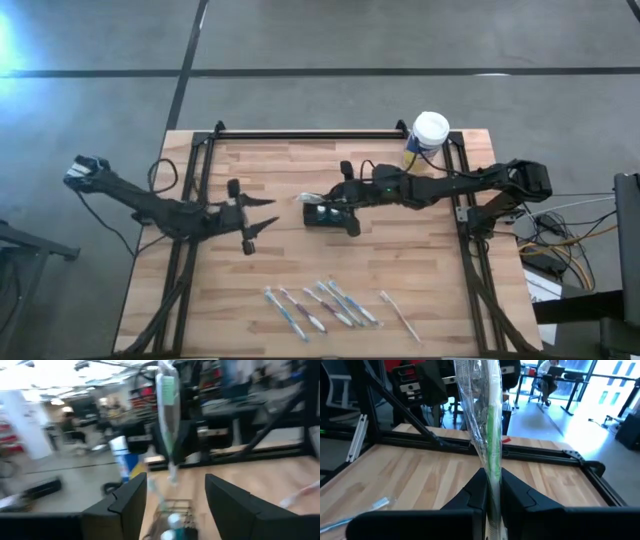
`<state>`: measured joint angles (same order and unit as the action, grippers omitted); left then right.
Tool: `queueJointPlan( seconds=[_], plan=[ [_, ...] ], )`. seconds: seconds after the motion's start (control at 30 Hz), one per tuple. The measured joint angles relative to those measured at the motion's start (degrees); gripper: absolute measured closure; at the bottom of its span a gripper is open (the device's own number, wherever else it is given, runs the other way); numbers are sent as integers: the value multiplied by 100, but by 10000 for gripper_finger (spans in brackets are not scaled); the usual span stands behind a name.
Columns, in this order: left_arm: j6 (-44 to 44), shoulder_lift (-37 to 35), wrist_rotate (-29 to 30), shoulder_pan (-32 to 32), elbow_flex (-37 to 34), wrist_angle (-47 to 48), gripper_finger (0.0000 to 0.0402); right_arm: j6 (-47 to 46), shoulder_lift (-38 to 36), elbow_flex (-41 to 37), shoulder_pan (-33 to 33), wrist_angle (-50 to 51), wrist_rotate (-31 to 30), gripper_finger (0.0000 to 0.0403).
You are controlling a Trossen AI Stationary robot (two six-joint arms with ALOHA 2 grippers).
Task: Pick & Place toothbrushing station
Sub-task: Put the green toothbrush into the wire organizer
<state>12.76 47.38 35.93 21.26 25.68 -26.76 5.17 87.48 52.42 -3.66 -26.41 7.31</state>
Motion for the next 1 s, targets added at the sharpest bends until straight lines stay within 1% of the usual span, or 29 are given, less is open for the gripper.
queueJointPlan(
  seconds=[0.03,0.1,0.23,0.37,0.5,0.63,0.7,0.9,1.0],
  plan=[
    [-118,40,-314,-184,52,26,191,10,0,0,-1,-7,0,377],
    [-245,153,-737,-535,141,59,181,88,0,4,4,-9,0,376],
    [-293,505,-1301,-1065,388,82,171,268,0,28,10,-7,1,376],
    [-296,933,-1897,-1369,782,65,173,297,1,31,10,-1,0,376],
    [-219,1378,-2105,-1485,1206,67,174,299,2,33,13,-5,-11,375],
    [-197,1770,-2261,-1582,1576,47,175,380,2,33,13,6,-178,375],
    [-243,1949,-2512,-1662,1712,76,176,475,2,33,13,6,-196,375],
    [-381,2283,-2815,-1906,1905,101,178,585,2,33,26,8,-202,375],
    [-381,2341,-2896,-2002,1941,76,189,630,2,33,39,8,-211,375]
  ],
)
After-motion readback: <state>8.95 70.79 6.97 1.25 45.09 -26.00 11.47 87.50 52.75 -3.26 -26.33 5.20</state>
